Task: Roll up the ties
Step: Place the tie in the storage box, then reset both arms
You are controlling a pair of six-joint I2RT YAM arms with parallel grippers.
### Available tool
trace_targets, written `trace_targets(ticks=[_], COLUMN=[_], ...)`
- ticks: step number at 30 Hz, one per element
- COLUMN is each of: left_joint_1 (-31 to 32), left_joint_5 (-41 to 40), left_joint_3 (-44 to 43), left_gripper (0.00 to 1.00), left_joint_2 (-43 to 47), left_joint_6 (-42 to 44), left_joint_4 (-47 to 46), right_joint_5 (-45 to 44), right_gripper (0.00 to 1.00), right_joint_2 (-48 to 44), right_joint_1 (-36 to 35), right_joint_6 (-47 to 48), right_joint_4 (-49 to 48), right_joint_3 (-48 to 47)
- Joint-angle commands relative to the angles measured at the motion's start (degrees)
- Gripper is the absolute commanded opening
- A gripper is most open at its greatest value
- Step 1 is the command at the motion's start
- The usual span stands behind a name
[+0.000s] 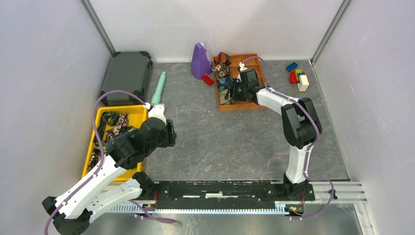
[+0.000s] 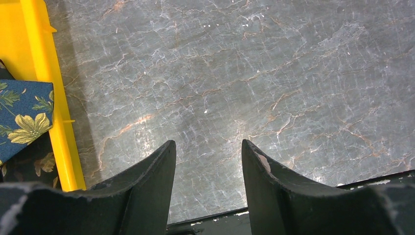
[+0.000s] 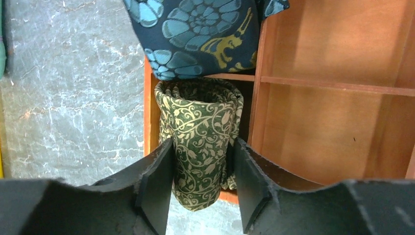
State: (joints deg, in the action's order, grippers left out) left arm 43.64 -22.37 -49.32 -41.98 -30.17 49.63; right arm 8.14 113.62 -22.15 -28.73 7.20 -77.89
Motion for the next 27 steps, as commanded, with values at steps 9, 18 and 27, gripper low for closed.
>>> trace_targets(ticks=[9, 18, 27], left_joint_1=[0.13, 0.13, 0.13], left_joint_5=[-1.37, -1.95, -4.19], left_joint_3=[0.06, 0.18, 0.12], left_gripper=[0.59, 0.61, 1.00], left_joint_2=[1.11, 1.58, 3.73], left_joint_6=[3.40, 3.15, 1.83], left_joint_4=[-1.02, -0.87, -0.38], right_joint_5=[-1.81, 2.54, 0.76], right_gripper=[0.78, 0.98, 0.98], right_joint_2=[-8.50, -20.87, -52.24], right_joint_1=[0.45, 0.50, -0.23], right_joint_6=[2.53, 7.40, 10.30], right_joint_4=[7.96, 8.79, -18.42], right_joint_3=[-5.67, -9.40, 26.05])
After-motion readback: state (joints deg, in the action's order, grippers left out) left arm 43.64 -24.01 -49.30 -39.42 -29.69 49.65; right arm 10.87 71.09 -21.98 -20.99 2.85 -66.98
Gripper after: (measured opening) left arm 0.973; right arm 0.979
